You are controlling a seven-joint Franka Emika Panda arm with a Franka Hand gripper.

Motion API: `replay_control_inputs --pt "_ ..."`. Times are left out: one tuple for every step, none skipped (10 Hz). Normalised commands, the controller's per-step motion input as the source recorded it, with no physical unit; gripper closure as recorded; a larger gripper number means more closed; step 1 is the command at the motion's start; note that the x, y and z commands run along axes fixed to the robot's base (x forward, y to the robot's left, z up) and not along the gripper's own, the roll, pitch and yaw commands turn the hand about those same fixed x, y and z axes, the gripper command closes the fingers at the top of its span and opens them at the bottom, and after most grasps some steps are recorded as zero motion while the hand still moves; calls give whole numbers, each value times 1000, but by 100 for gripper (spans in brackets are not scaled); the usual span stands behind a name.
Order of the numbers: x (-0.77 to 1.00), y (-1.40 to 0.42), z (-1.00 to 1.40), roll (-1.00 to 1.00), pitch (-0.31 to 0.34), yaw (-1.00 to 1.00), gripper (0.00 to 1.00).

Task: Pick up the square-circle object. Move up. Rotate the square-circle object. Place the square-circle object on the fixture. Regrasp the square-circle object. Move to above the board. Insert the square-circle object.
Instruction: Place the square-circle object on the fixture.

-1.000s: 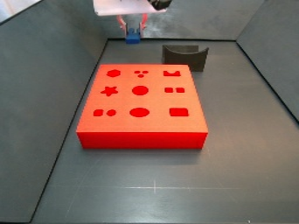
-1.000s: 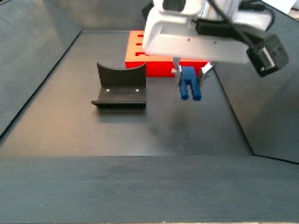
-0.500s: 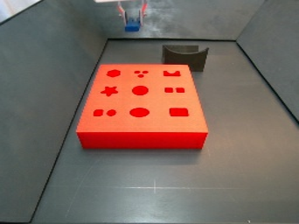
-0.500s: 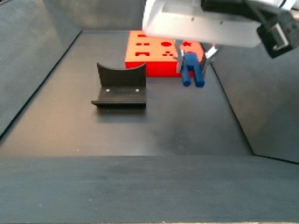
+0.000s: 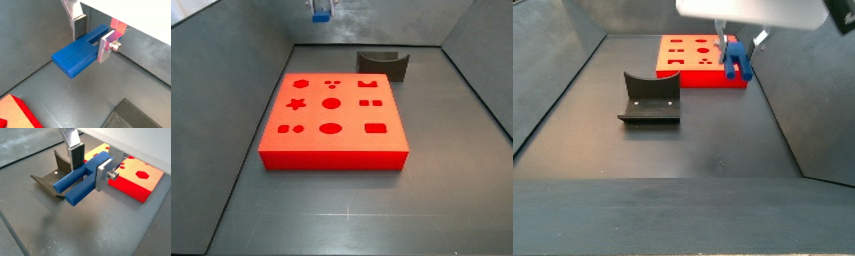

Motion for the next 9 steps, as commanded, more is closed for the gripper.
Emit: replay_control_inputs --pt "-15 -1 535 140 123 44 100" --pt "-9 1 463 140 123 44 100" --pt "-3 0 309 129 128 43 100" --pt "-2 3 189 128 129 44 100" --pt "1000 -256 125 153 264 277 100" --pt "1000 -253 110 141 267 257 100" --pt "1000 -227 105 136 265 196 100" --pt "1000 -209 101 119 246 137 100" --pt "1000 -188 90 114 204 84 100"
